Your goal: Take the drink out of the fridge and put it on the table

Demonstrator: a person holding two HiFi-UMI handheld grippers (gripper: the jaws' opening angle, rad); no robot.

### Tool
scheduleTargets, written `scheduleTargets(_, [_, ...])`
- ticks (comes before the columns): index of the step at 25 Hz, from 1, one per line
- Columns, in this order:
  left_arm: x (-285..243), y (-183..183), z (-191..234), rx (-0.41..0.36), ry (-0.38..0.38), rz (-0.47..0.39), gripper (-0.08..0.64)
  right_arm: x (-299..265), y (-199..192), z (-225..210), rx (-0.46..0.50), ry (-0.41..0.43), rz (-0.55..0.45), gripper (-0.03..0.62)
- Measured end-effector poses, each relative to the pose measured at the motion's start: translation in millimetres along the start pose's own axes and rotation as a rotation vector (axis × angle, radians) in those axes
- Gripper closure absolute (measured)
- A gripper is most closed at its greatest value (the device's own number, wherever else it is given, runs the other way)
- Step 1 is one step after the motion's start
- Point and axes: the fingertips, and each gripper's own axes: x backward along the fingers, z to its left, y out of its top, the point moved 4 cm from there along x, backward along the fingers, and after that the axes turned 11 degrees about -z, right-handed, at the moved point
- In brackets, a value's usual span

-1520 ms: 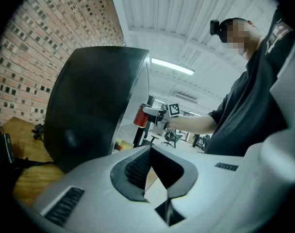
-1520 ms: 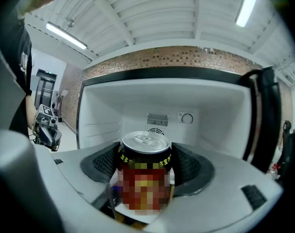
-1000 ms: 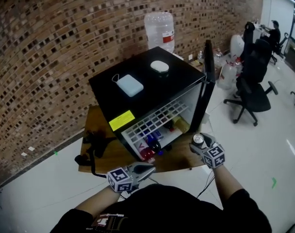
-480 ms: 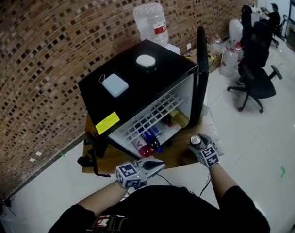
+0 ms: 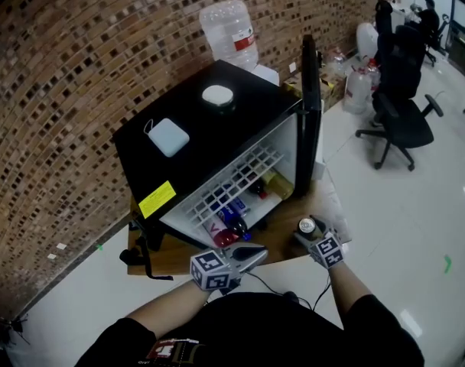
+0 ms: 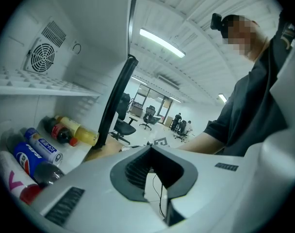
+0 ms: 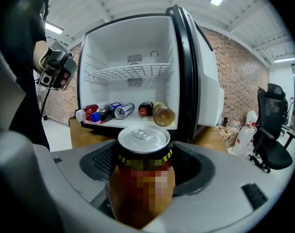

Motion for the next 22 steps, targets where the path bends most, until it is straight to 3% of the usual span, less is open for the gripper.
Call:
scheduleTargets(4, [-11, -1, 3, 0.022, -0.002, 0.004, 0.563, 6, -9, -5, -0.050, -0.022, 0.016, 0.205])
scheduleTargets(11, [-11, 8, 4, 0.030, -0.001, -0.033, 0.563, 34, 16, -12, -0.057, -0.033, -0.034, 0.170])
scheduleTargets(15, [8, 26, 1, 0.026, 0.008, -0.098, 0.563, 56, 49, 4, -0.046, 0.029, -0.066, 0.175])
scheduleTargets(19, [46, 45, -2, -0.003, 0.043, -0.167, 0.563, 68, 98, 38, -0.072, 0.179, -0.130, 0.284])
scheduleTargets(22, [81, 53, -2, -0.040, 0.087, -0.196, 0.563, 62, 125, 65, -0.147, 0.278, -0.158, 0.378])
